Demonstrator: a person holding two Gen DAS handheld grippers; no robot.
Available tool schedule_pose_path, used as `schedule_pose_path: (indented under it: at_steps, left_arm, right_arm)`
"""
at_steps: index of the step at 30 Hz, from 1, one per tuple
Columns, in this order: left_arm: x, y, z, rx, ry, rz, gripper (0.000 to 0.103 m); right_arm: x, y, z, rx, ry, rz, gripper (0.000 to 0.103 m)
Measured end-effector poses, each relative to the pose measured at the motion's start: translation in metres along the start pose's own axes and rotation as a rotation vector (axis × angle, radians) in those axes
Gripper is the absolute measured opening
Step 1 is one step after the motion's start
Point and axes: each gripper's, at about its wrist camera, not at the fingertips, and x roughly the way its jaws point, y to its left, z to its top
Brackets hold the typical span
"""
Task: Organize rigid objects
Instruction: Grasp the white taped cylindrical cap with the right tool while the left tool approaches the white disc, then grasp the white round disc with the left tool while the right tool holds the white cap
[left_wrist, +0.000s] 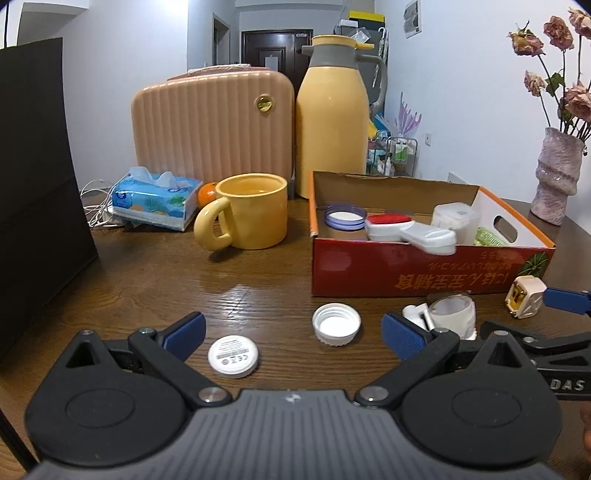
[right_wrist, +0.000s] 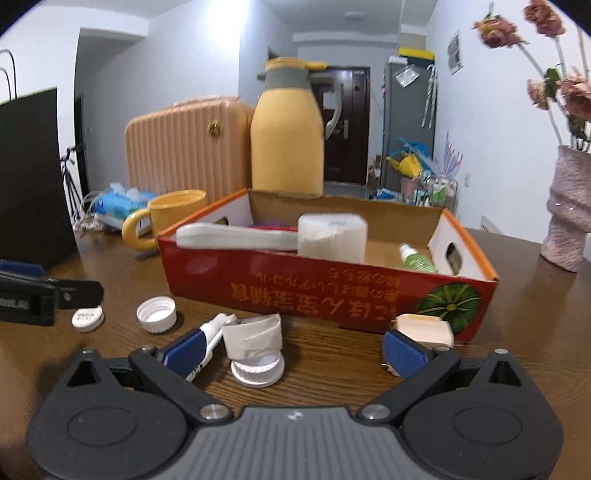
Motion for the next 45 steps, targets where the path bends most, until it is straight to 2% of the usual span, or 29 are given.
schedule_pose_path:
  at_steps: [8,12,14,16,22,31,45]
  left_arm:
    - [0.006,0.016,-0.001,-0.009,0.029,0.015,0.103]
    - [0.008,0.019,-0.002,-0.003,0.043,0.020,0.103]
    - [0.011,0.021,-0.002,0.001,0.054,0.022,0.103]
    - [0.013,0.023,-0.003,0.003,0.064,0.024,0.103]
    - [0.021,0.030,-0.004,0.005,0.098,0.033,0.103]
    - [0.040,0.043,-0.008,0.011,0.161,0.085,0.103]
    - [0.061,0.043,-0.017,0.027,0.228,0.074,0.100]
  right_arm:
    - [0.029,0.008,0.007,-0.010,0.059,0.020,0.092]
    - [0.041,0.009,0.010,-0.007,0.086,0.042,0.079]
    - [0.047,0.009,0.011,-0.001,0.098,0.051,0.068]
    - [0.051,0.009,0.011,0.004,0.107,0.073,0.041]
    - [0.047,0.008,0.009,0.007,0.072,0.072,0.042]
    - [0.030,-0.005,0.008,0.052,0.009,0.043,0.042]
    - [0.009,-0.012,0.000,0.080,-0.025,0.035,0.042]
